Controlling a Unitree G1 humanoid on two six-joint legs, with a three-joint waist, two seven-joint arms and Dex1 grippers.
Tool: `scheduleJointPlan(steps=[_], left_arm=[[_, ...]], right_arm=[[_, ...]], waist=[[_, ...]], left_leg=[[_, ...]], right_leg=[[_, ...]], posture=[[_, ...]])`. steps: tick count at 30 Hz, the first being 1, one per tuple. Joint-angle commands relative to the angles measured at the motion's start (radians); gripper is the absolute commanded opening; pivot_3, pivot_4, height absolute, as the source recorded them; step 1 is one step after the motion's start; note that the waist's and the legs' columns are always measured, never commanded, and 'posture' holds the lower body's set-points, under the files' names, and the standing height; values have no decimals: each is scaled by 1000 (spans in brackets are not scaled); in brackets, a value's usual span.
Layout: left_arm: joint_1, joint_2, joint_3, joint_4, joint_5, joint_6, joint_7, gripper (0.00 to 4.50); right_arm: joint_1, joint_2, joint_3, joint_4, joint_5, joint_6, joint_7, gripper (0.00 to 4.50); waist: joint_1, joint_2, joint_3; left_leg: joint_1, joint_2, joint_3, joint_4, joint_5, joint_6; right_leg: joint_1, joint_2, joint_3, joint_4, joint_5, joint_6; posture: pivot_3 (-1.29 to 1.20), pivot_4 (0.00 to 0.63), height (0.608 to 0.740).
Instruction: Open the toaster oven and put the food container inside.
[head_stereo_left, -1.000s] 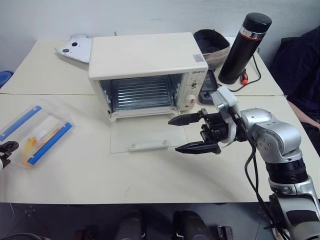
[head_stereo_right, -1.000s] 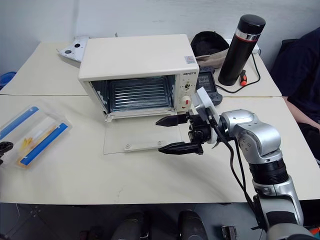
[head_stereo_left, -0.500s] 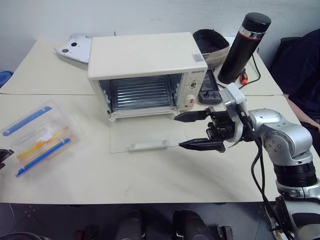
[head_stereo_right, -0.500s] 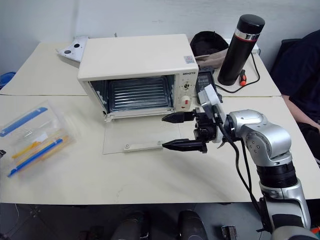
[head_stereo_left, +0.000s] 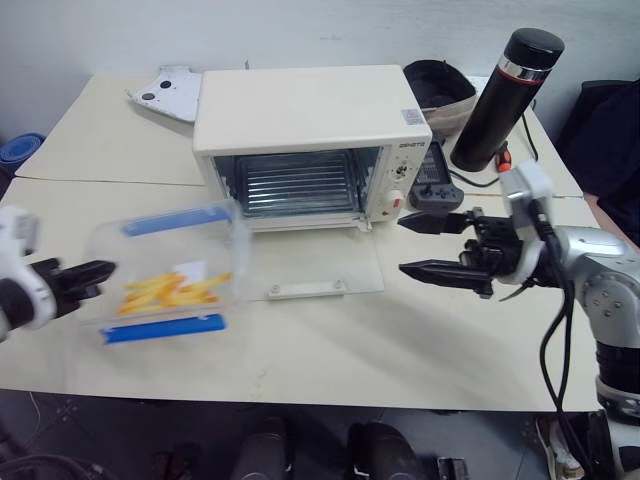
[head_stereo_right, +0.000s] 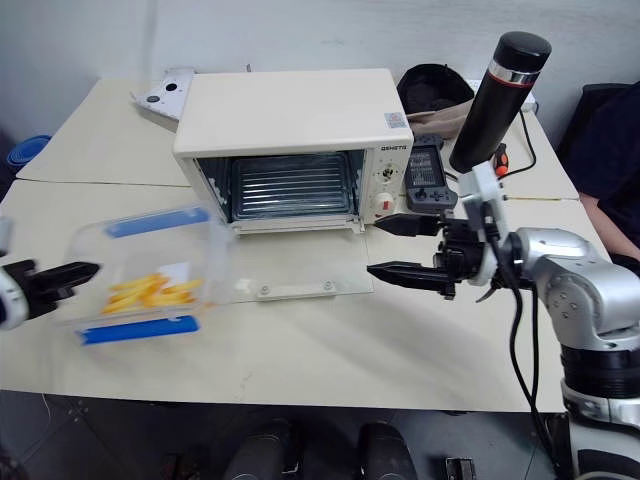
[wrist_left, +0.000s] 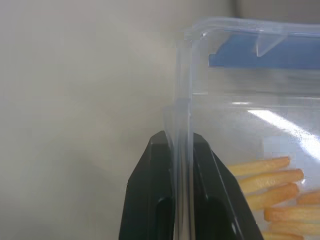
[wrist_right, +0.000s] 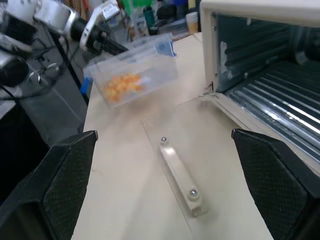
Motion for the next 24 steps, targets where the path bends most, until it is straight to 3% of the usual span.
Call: scheduleJointPlan(steps=[1, 8, 15, 20, 24], left_arm=[[-121, -59, -81, -44, -76, -3, 149, 0], [-341, -242, -214, 8, -36, -3, 401, 0], [-472, -384, -193, 95, -14, -3, 539, 2175], [-447, -366, -164, 110, -147, -11, 519, 3582], [-347, -208, -126, 62, -298, -44, 318, 3582]], right_arm=[[46, -30, -61, -86, 57, 15, -19, 4500], [115, -8, -70, -159, 64, -3, -106, 4500], [169, 25, -62, -196, 40, -43, -186, 4500], [197, 15, -78, -199, 44, -48, -208, 4500], [217, -3, -85, -194, 45, -49, -207, 4500]], waist=[[-1, -2, 0], [4, -4, 1], [21, -5, 2], [26, -5, 2], [20, -5, 2]], left_leg=[[0, 0, 0, 0, 0, 0], [0, 0, 1, 3, 3, 2], [0, -1, 1, 4, 4, 1], [0, -1, 1, 4, 5, 0], [0, 0, 1, 3, 5, 0]], right_leg=[[1, 1, 0, 1, 0, 0], [1, 2, 0, 5, 1, 2], [2, 3, 0, 5, 1, 2], [1, 3, 0, 5, 1, 2], [1, 3, 0, 5, 1, 2]], posture=[[0, 150, 740], [0, 150, 740], [0, 150, 740], [0, 150, 740], [0, 150, 740]])
